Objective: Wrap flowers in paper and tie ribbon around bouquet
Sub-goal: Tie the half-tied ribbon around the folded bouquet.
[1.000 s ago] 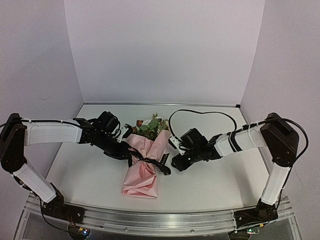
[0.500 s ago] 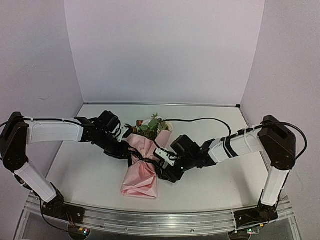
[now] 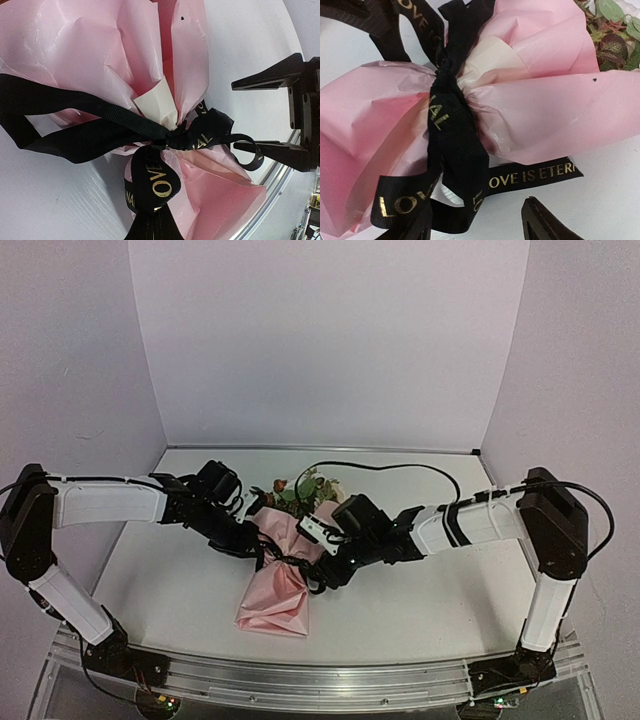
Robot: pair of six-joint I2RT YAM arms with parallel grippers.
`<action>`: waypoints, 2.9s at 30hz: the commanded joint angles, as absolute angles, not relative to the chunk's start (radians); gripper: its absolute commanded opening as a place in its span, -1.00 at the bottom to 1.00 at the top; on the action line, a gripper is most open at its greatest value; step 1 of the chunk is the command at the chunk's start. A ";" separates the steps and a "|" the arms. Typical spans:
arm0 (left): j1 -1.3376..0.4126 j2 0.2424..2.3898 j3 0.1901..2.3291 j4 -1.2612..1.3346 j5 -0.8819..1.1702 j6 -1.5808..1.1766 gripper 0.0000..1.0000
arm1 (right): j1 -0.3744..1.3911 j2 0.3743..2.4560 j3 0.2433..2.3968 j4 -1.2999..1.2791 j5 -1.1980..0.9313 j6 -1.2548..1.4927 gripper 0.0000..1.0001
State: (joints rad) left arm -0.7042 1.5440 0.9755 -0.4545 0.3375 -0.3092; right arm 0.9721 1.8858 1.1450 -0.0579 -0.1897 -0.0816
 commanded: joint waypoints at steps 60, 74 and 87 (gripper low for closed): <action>-0.641 1.573 0.931 -0.546 0.207 -0.295 -1.00 | 0.913 1.980 1.495 -0.411 -0.074 -0.022 -1.00; -0.641 1.565 0.944 -0.537 0.250 -0.258 -1.00 | 0.877 2.114 1.623 -0.447 0.058 0.145 -0.68; -0.641 1.569 0.944 -0.524 0.274 -0.267 -1.00 | 0.866 1.967 1.530 -0.445 0.000 0.154 -0.13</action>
